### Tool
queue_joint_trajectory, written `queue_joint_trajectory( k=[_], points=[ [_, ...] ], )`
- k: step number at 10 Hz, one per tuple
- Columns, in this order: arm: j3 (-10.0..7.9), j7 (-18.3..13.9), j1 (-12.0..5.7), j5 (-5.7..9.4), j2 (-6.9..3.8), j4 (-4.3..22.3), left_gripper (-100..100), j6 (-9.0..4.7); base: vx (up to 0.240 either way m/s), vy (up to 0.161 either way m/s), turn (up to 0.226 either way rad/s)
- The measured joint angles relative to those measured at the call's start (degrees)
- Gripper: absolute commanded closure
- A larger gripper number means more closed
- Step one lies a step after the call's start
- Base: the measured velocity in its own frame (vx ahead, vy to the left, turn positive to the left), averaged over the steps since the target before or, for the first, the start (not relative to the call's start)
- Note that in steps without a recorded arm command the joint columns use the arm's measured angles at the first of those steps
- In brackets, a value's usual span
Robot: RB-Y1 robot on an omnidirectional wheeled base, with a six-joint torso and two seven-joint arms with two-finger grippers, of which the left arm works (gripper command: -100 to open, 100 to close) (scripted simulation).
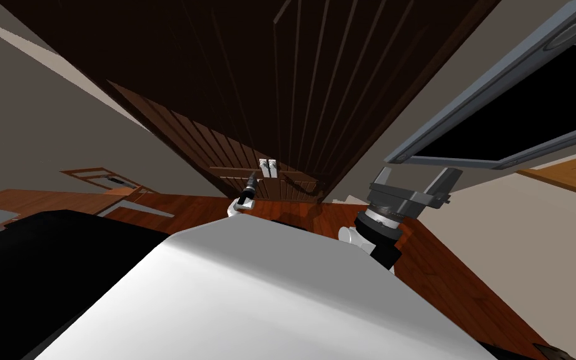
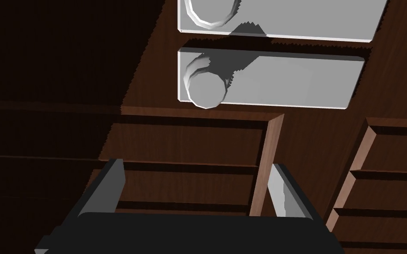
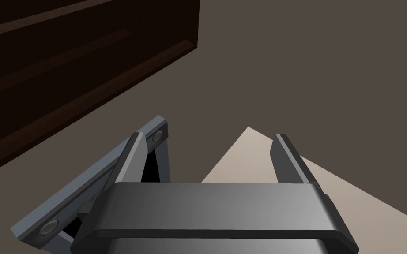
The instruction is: Pull the door open
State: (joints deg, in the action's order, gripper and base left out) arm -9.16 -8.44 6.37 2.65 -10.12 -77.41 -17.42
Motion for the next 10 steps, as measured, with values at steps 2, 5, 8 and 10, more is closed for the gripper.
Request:
queue_joint_trajectory(
  k=[2, 5, 8, 10],
  points=[
    [-0.82, 0.05, 0.95, 0.1, -0.26, -0.05, -100, 0.19, -0.028, 0.035, 0.141],
    [-3.87, -0.33, 2.15, 0.76, -2.41, 2.24, -100, 0.23, -0.001, 0.056, 0.073],
    [-6.44, -0.59, 3.03, 1.36, -4.12, 3.75, -100, 0.44, 0.155, 0.054, -0.011],
    [-6.47, -0.73, 2.76, 1.45, -4.16, 4.1, -100, 0.09, 0.185, 0.065, -0.092]
  ],
)
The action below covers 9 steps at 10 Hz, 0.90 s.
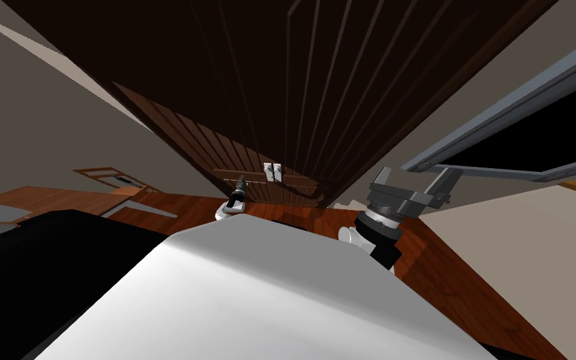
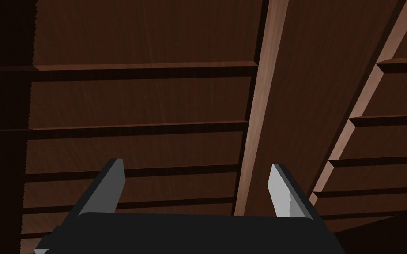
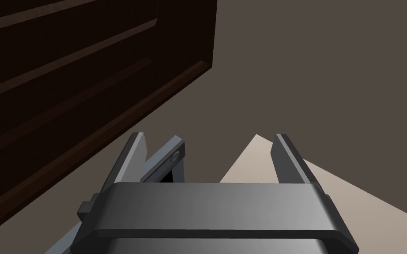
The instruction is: Pull the door open
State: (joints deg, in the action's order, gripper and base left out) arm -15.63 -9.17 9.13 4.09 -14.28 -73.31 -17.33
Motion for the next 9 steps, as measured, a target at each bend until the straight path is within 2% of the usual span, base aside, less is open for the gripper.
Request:
queue_joint_trajectory(
  k=[2, 4, 5, 6, 9],
  points=[
    [0.88, -0.13, -1.12, -0.05, 0.35, -0.36, -100, 0.1, 0.236, 0.0, -0.18],
    [2.72, -0.08, -3.38, -0.33, 1.45, 0.29, -100, -0.72, 0.216, -0.128, -0.204],
    [3.58, -0.23, -3.76, -0.38, 1.77, -0.38, -100, -0.78, 0.098, -0.063, -0.011],
    [3.7, -0.27, -3.81, -0.39, 1.82, -0.51, 100, -0.74, -0.01, 0.007, 0.019],
    [3.76, -0.22, -3.85, -0.42, 1.87, -0.39, 100, -0.8, -0.031, 0.014, -0.02]
  ],
)
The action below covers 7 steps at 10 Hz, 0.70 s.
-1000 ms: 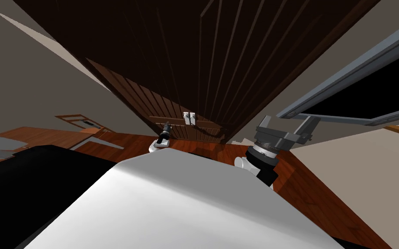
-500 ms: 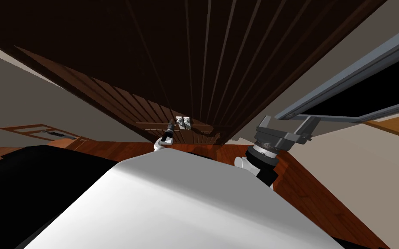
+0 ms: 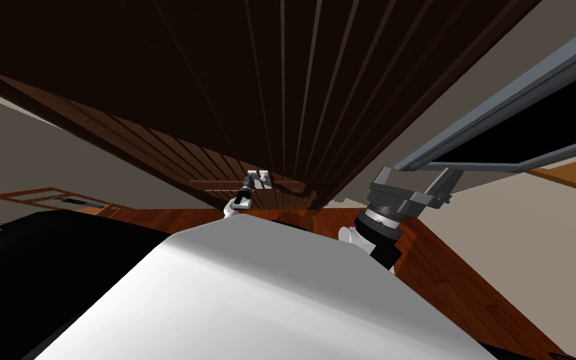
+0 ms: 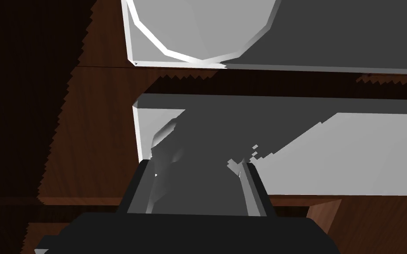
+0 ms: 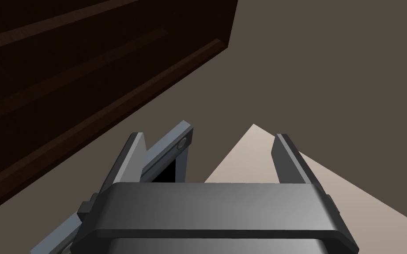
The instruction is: Pull the door open
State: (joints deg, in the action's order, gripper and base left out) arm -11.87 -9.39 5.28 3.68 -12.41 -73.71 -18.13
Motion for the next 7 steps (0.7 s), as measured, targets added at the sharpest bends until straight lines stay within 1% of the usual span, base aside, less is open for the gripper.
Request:
queue_joint_trajectory(
  k=[2, 3, 4, 5, 6, 7],
  points=[
    [0.16, 0.03, 0.01, -0.04, 0.09, 0.03, 100, 0.05, -0.003, 0.001, 0.001],
    [0.16, 0.03, 0.03, -0.03, 0.1, 0.04, 100, 0.05, -0.123, 0.082, 0.087],
    [-0.2, 0.03, 0.39, 0.0, -0.16, 0.26, 100, -0.42, -0.172, 0.117, 0.144],
    [-0.91, 0.12, 0.83, 0.06, -0.44, 0.39, 100, -0.39, -0.204, 0.081, 0.144],
    [-1.63, 0.17, 1.95, 0.16, -0.72, -0.28, -100, 0.44, -0.232, 0.008, 0.037],
    [-1.62, 0.07, 2.39, 0.18, -0.81, -0.65, -100, 0.65, -0.211, -0.092, -0.024]
  ],
)
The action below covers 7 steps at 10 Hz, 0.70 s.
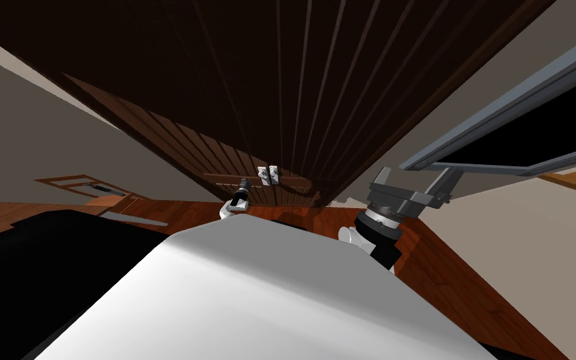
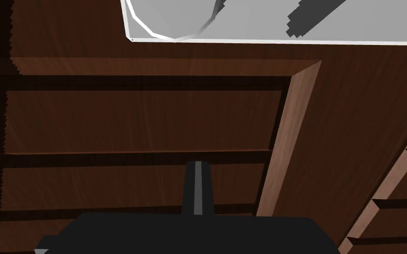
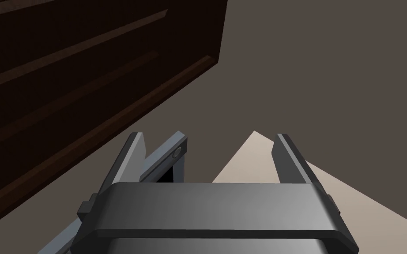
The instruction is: Pull the door open
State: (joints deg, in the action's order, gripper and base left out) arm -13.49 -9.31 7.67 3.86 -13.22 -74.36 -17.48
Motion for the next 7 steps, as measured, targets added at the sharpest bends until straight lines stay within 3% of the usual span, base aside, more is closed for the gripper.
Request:
queue_joint_trajectory(
  k=[3, 5, 6, 7],
  points=[
    [1.35, -0.55, 0.39, -0.08, 0.14, -1.22, -100, -0.19, -0.185, -0.096, -0.054],
    [2.77, -0.77, 0.72, -0.31, 0.8, -2.98, -100, -0.01, -0.101, -0.089, -0.059],
    [2.88, -0.76, 0.7, -0.33, 0.87, -3.02, -100, -0.04, -0.038, 0.021, 0.19],
    [2.0, -0.79, 1.77, -0.17, 0.41, -3.51, -100, 0.42, -0.041, 0.057, 0.149]
  ],
)
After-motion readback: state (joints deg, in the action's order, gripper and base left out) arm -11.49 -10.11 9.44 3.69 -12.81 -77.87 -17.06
